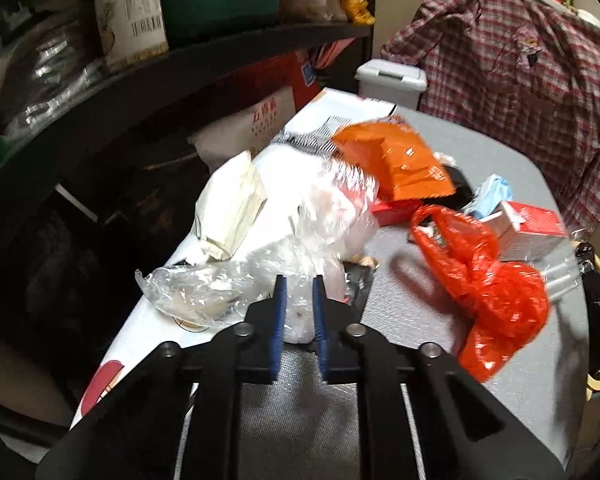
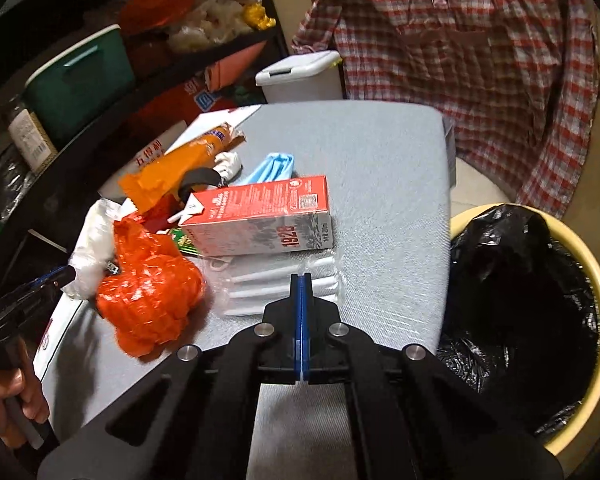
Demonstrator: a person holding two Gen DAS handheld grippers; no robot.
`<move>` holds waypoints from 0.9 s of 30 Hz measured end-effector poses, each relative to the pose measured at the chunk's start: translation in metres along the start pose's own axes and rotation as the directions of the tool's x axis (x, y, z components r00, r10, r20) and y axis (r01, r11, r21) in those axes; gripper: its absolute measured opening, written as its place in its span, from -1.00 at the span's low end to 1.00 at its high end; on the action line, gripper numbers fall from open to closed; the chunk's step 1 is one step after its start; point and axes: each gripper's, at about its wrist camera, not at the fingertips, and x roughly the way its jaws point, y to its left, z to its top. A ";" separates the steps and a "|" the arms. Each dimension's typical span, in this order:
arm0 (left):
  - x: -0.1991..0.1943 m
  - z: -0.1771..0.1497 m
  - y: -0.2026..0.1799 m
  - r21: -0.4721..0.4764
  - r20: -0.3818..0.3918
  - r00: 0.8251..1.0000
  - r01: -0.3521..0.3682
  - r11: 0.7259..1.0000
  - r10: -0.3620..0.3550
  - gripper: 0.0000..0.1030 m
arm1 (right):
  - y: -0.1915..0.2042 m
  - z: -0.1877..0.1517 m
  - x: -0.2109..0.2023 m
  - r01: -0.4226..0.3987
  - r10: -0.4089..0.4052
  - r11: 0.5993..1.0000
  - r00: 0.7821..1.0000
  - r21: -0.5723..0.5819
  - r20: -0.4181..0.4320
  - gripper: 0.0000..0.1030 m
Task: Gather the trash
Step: 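Reach the left tool to the clear plastic bag and close on it, then carry the clear bag in the left tool over the yellow bin and release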
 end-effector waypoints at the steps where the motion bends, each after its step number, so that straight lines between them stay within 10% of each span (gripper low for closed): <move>1: -0.004 0.000 -0.001 0.005 0.011 1.000 0.005 1.000 -0.005 -0.81 | 0.001 0.000 -0.005 0.003 -0.003 1.000 1.000 -0.006 0.009 -1.00; 12: -0.038 0.003 0.013 -0.059 0.059 0.990 0.135 0.989 -0.131 -0.95 | 0.012 0.009 -0.054 0.012 -0.011 1.000 0.995 -0.004 0.099 -1.00; 14: -0.039 0.005 0.019 -0.072 0.058 0.986 0.162 0.984 -0.158 -0.58 | 0.016 0.010 -0.061 0.003 -0.003 1.000 0.994 -0.002 0.111 -1.00; 16: -0.036 0.006 0.016 -0.036 0.085 0.990 0.117 0.993 -0.113 0.47 | 0.020 0.009 -0.064 -0.003 0.004 1.000 0.993 -0.009 0.118 -1.00; 27: 0.044 0.004 0.009 0.014 -0.023 1.000 -0.005 1.000 0.005 0.26 | 0.022 0.011 -0.071 -0.014 0.015 1.000 0.991 -0.013 0.136 -1.00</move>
